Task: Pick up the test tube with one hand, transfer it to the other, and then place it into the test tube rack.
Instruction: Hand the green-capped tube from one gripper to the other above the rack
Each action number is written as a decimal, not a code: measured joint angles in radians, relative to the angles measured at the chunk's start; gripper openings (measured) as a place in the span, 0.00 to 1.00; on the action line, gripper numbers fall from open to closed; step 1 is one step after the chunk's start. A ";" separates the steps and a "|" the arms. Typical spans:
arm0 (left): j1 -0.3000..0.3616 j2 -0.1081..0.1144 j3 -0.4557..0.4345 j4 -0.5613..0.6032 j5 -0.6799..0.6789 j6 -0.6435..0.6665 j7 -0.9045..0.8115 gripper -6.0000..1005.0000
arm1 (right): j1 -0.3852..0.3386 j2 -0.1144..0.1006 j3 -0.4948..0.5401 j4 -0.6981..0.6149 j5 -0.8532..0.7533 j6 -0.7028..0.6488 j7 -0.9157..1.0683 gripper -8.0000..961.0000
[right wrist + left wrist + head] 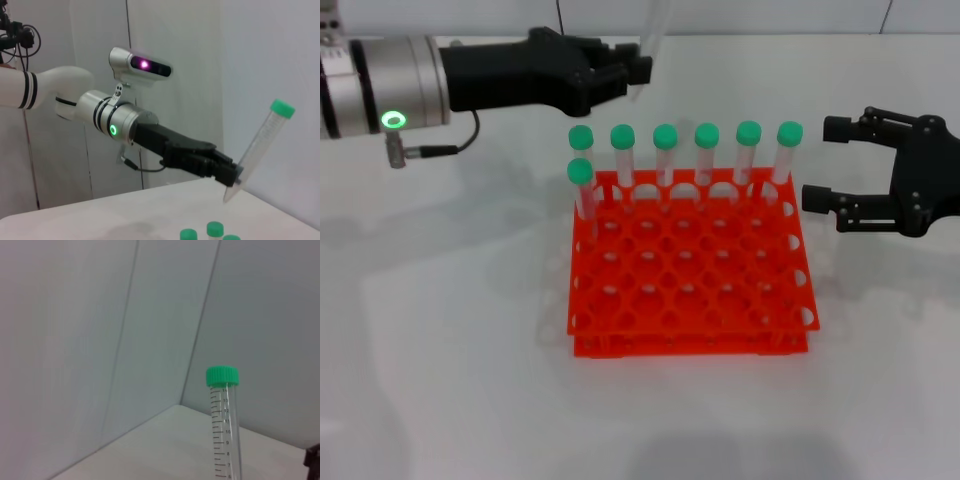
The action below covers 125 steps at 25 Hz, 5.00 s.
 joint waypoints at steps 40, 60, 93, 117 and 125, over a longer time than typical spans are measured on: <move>0.035 0.010 0.068 -0.051 -0.002 0.075 0.231 0.20 | 0.064 0.003 0.019 -0.003 0.062 -0.009 0.000 0.83; 0.060 0.011 0.075 -0.068 -0.028 0.090 0.258 0.20 | 0.097 0.006 -0.015 0.025 0.063 0.018 -0.001 0.83; 0.065 0.011 0.076 -0.082 -0.012 0.095 0.231 0.20 | 0.199 0.009 -0.080 0.117 0.115 0.091 0.000 0.82; 0.054 0.007 0.078 -0.082 -0.013 0.100 0.227 0.20 | 0.237 0.011 -0.099 0.145 0.154 0.108 0.000 0.76; 0.054 0.007 0.079 -0.082 -0.013 0.098 0.227 0.20 | 0.251 0.011 -0.099 0.171 0.156 0.110 -0.001 0.76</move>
